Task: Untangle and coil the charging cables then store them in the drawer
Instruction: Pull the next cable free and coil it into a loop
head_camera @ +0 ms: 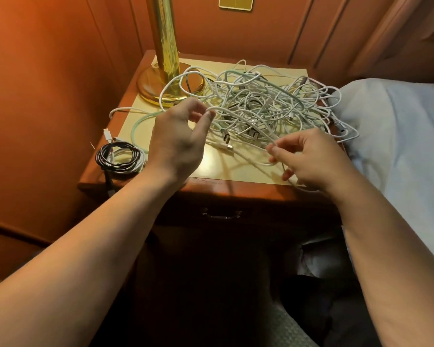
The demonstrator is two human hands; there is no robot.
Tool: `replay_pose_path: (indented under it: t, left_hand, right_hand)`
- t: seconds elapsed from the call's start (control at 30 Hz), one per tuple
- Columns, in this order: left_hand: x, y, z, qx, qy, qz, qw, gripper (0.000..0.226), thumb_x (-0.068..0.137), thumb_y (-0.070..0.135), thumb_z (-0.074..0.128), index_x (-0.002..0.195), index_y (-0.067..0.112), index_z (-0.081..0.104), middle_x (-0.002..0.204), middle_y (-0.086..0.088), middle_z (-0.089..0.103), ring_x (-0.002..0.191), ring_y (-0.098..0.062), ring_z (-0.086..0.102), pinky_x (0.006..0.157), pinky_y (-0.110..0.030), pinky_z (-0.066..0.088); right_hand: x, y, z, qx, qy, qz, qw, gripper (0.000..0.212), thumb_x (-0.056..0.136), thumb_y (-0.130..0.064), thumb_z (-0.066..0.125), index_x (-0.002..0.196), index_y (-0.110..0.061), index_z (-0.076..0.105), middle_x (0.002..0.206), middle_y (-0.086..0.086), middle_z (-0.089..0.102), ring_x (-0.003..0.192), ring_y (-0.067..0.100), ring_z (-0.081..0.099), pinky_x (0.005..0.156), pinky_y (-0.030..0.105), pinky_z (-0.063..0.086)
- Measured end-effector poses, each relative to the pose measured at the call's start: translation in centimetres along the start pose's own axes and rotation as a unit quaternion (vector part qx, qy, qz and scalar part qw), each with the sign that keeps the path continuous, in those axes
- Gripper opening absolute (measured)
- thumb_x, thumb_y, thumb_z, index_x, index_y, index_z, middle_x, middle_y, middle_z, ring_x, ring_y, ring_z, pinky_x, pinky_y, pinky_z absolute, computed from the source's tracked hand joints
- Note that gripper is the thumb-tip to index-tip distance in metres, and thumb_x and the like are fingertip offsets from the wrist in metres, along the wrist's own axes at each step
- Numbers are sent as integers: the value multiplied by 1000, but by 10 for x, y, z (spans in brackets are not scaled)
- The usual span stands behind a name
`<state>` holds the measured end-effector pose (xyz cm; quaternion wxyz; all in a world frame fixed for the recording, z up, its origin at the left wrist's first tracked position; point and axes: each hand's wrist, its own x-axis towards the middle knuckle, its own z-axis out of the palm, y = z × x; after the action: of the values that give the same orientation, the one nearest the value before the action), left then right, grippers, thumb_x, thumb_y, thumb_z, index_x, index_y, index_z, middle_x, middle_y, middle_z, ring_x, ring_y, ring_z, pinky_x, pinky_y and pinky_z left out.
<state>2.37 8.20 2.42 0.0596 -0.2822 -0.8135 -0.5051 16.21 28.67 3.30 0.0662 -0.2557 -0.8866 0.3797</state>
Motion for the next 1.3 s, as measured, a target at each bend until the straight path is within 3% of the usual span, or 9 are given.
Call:
replay_pose_path:
  t: [0.1, 0.17, 0.33, 0.53, 0.7, 0.83, 0.97, 1.17, 1.3]
  left_hand:
    - [3, 4, 2, -43, -1, -46, 998, 28, 99, 42, 63, 98, 15, 73, 89, 3, 71, 80, -16, 69, 69, -46, 60]
    - [3, 10, 2, -82, -14, -60, 995, 29, 100, 37, 64, 96, 9, 72, 88, -7, 71, 73, -24, 69, 60, -40, 59]
    - [2, 19, 1, -116, -47, -71, 990, 27, 100, 30, 66, 97, 3, 70, 89, -14, 71, 69, -22, 72, 56, -36, 61]
    - [5, 19, -5, -145, -94, -105, 979, 15, 96, 22, 71, 100, 7, 73, 92, -12, 74, 79, -24, 75, 73, -41, 64]
    - [9, 18, -18, -159, -196, -63, 966, 14, 90, 21, 78, 103, 15, 75, 97, -6, 77, 94, -25, 73, 84, -36, 62]
    - [12, 13, -32, -174, -264, -25, 948, 36, 78, 24, 84, 112, 13, 75, 103, 0, 78, 99, -17, 74, 89, -29, 59]
    - [8, 6, -23, -101, -232, 20, 967, 29, 78, 26, 86, 102, 12, 79, 93, 2, 79, 88, -15, 74, 79, -26, 59]
    - [20, 1, -24, -217, -102, -61, 969, 32, 83, 23, 83, 107, 4, 77, 94, -4, 80, 84, -19, 75, 66, -26, 58]
    - [31, 6, -34, -235, -114, -65, 963, 29, 85, 18, 81, 108, 2, 76, 95, -9, 79, 86, -26, 75, 72, -30, 61]
  right_hand:
    - [-2, -4, -2, 146, 6, 2, 989, 16, 102, -32, 67, 102, -20, 77, 89, 0, 79, 59, 20, 72, 44, 26, 46]
    - [-6, -10, -3, 245, -2, 11, 969, 19, 100, -32, 68, 103, -15, 76, 88, 4, 79, 60, 20, 70, 44, 24, 45]
    - [-9, -23, -1, 417, -59, 27, 907, 24, 95, -32, 67, 106, -11, 73, 90, 7, 79, 72, 20, 75, 62, 29, 58]
    - [-15, -40, 15, 473, -190, -26, 860, 21, 100, -8, 59, 116, -4, 72, 106, 16, 78, 93, 29, 77, 80, 34, 63]
    - [-5, -48, 16, 531, -124, -40, 837, 20, 105, -10, 53, 118, -6, 69, 103, 13, 78, 89, 25, 78, 78, 33, 63]
    - [0, -50, 17, 551, -83, -48, 829, 20, 105, -12, 56, 119, -7, 69, 106, 13, 78, 90, 23, 77, 79, 33, 62]
    - [1, -50, 23, 504, -68, -41, 860, 25, 103, -16, 61, 124, -5, 69, 111, 12, 77, 92, 23, 77, 80, 33, 62]
    - [0, -52, 36, 414, -73, -6, 907, 35, 95, -17, 73, 128, -11, 63, 108, 11, 71, 81, 24, 75, 70, 40, 64]
    - [5, -43, 57, 181, -9, -42, 982, 25, 95, -27, 74, 119, -27, 71, 99, 4, 74, 80, 24, 76, 60, 42, 63]
